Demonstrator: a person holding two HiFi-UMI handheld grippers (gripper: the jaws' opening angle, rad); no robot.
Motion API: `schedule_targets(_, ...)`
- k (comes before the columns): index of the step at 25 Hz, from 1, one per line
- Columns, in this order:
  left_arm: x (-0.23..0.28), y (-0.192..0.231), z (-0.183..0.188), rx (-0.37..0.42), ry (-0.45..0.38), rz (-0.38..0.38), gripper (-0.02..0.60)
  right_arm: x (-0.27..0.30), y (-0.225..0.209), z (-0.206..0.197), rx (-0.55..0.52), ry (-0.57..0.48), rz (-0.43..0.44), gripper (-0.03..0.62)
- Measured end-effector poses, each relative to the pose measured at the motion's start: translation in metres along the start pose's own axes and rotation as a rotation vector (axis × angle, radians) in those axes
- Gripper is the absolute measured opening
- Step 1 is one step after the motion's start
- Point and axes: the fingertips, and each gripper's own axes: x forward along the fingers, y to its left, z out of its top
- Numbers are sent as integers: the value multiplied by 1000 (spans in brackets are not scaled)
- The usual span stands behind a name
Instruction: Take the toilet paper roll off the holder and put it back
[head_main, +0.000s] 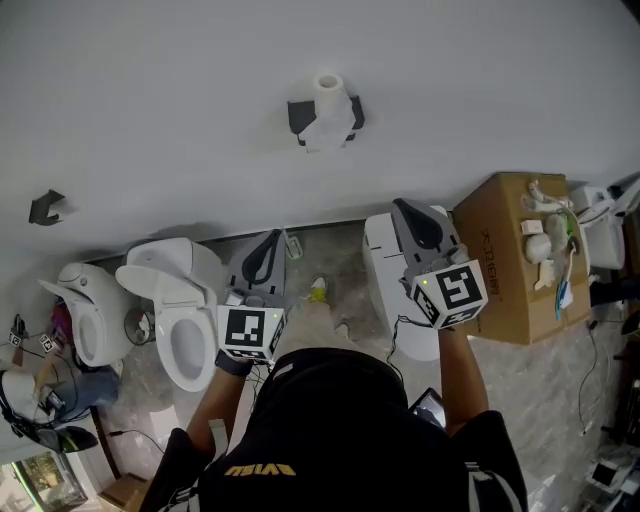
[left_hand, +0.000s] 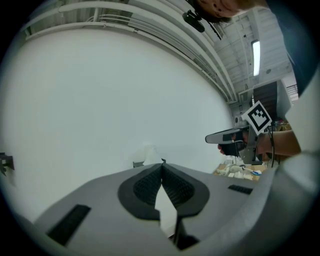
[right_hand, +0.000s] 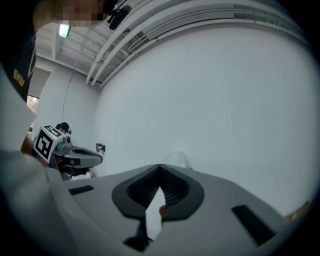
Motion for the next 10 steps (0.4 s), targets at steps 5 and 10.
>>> schedule_targets(5, -7, 4, -13, -16, 41, 19, 11, -4, 1, -1, -32, 5, 12, -8)
schedule_targets(10, 10, 21, -5, 6, 4, 53, 11, 1, -12, 2, -92, -4, 22, -8)
